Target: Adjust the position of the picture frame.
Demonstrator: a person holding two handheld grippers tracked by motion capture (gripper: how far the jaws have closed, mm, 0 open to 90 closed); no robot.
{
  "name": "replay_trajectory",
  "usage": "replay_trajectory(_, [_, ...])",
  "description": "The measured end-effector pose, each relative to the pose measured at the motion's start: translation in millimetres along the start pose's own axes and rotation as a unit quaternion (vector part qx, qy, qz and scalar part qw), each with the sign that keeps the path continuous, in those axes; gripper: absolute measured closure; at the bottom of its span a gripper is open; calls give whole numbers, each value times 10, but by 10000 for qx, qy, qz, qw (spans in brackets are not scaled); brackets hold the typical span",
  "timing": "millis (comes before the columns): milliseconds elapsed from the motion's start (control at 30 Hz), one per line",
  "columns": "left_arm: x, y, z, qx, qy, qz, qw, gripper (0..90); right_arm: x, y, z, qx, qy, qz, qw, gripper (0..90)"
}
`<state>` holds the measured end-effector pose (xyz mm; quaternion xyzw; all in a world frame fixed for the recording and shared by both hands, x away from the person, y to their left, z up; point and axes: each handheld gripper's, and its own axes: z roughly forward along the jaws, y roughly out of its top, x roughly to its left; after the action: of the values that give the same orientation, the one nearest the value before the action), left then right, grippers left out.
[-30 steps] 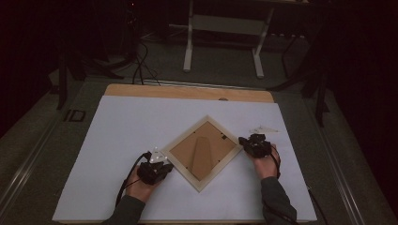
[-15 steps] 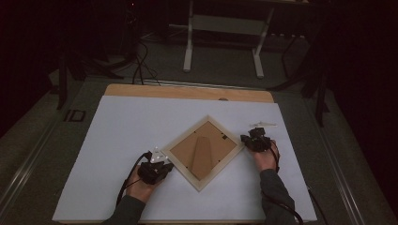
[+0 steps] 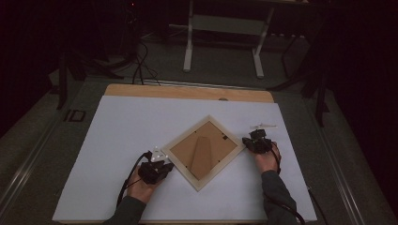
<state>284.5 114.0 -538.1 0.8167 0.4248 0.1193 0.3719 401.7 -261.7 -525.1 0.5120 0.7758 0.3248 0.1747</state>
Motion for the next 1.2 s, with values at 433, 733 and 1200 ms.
replay_trajectory(433, [-1, 1, 0, 9, -6, -105, 9999, 894, 20, -53, -20, 79, 86, -131, 9998, 900])
replay_trajectory(733, [-40, 3, 5, 20, -20, -73, 10000, 895, 29, -88, -54, 109, 140, -119, 9998, 900])
replay_trajectory(1200, [-77, -2, -7, 81, -28, -17, 10000, 899, 80, -180, -142, 160, 269, -257, 9992, 900])
